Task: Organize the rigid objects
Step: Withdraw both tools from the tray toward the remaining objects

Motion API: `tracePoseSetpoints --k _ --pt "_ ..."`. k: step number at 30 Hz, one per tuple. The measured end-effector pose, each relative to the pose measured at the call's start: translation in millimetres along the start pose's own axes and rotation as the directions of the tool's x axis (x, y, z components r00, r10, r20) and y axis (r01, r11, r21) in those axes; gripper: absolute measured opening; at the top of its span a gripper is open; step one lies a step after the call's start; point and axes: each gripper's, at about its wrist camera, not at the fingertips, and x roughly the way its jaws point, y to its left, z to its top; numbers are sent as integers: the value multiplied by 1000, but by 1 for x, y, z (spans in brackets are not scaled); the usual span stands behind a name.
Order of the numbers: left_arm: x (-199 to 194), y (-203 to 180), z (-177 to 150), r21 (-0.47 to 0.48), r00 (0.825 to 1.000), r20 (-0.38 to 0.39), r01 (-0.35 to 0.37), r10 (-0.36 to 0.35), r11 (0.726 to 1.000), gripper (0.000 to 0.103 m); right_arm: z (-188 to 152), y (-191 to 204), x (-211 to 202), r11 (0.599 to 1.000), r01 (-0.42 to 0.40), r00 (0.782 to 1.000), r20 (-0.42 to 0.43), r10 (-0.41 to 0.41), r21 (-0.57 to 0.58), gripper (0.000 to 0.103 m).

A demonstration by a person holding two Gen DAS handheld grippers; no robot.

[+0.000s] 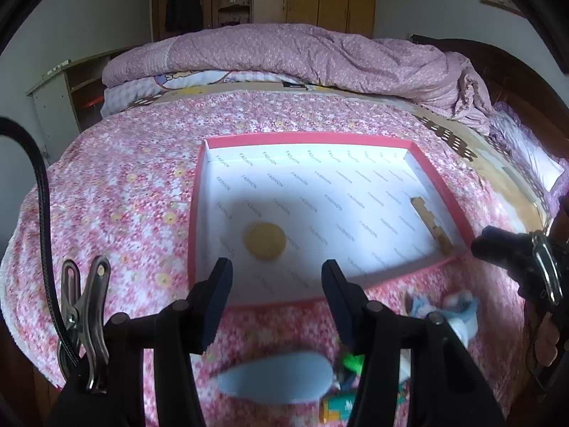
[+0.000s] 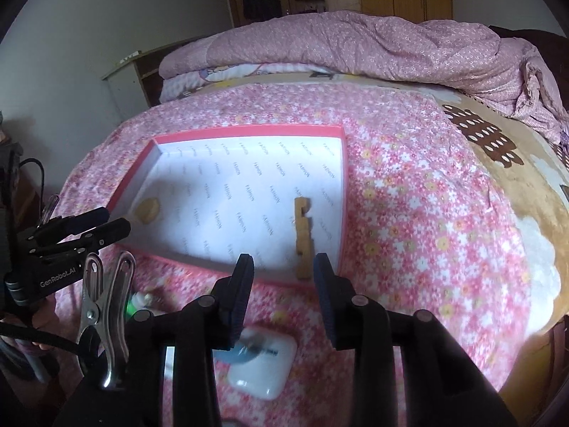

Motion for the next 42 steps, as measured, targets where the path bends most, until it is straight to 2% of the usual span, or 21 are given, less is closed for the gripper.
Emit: tracePoseSetpoints --k 5,7,9,14,17,23,27,30,34,38,42 --pt "-17 -1 -14 3 1000 0 12 -12 1000 55 -16 2 -18 1000 -14 1000 -6 14 24 36" --pt "-24 -2 -21 6 1000 -1 18 -18 1000 55 -25 3 -23 999 -31 999 -22 31 27 38" --pt "-32 -2 -27 2 1000 -2 25 -25 1000 55 -34 4 -28 999 -40 998 -37 40 26 44" --pt "-47 -2 -50 10 999 -11 35 -35 999 55 -61 1 -42 997 -61 996 -65 65 55 45" --pt "-54 -1 -65 13 998 -32 46 -45 999 55 -79 -1 -48 997 -56 994 -95 61 52 50" --pt "-68 0 -92 4 995 -67 75 -74 997 55 -101 6 -52 998 -57 983 -173 59 12 51" --pt "-77 1 -111 1 988 -101 120 -119 993 55 -113 11 -57 996 -86 978 -190 85 3 52" --pt "-80 0 -126 13 978 -137 159 -156 987 55 -122 17 -58 995 -102 975 -199 95 -24 61" --pt "-84 -6 -139 44 975 -157 163 -154 986 55 -131 22 -57 994 -103 971 -219 91 -44 62" --pt "-87 -9 -145 64 968 -168 201 -188 978 55 -139 24 -54 993 -103 967 -238 89 -50 62" --pt "-87 -12 -148 71 956 -186 246 -229 967 55 -144 18 -52 992 -127 962 -244 120 -13 62"
